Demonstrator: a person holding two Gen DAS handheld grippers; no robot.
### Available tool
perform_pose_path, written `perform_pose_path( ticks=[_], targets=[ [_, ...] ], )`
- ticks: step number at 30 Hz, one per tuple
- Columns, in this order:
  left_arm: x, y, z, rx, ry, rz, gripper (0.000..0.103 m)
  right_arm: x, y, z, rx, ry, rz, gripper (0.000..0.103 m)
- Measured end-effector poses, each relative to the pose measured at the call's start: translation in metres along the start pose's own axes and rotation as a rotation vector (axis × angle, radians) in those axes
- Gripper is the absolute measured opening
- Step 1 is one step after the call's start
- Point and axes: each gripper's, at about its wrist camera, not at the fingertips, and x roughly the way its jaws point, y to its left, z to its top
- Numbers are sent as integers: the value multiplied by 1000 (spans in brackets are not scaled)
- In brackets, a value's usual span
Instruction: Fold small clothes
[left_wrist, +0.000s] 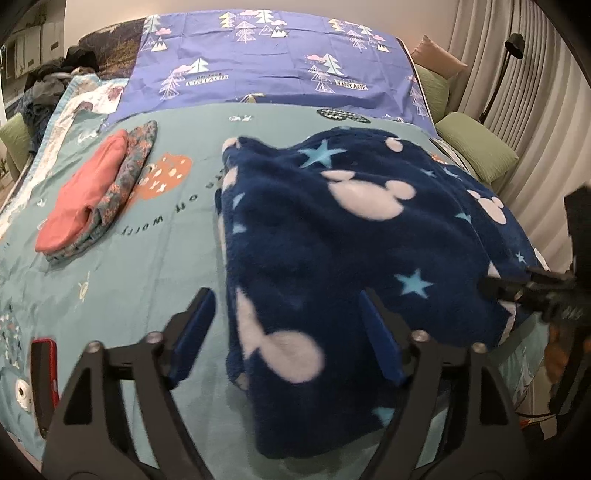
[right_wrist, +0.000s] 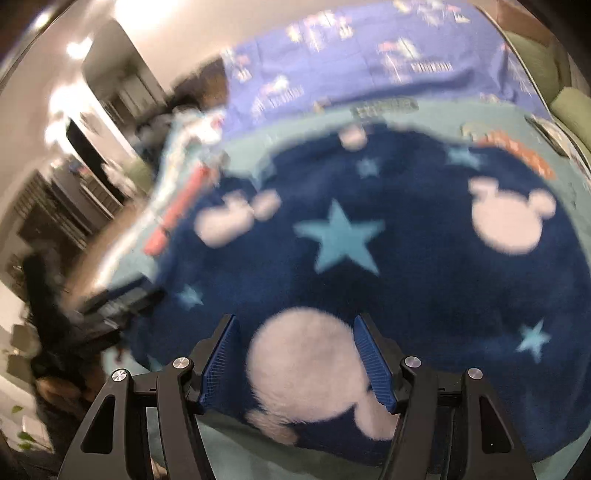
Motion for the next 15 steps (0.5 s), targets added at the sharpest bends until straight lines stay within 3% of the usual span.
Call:
perform_pose_path(
  ticks=[6, 10, 15],
  targets=[
    [15, 35, -10, -172, 46, -180, 87, -17, 25, 5, -63, -72, -121, 65],
    [26, 44, -11, -226, 58, -261, 88, -25, 36, 13, -86, -148, -190, 65],
    [35, 46, -9, -235, 50, -319, 90, -6, 31, 18, -64, -85, -157, 65]
  ],
)
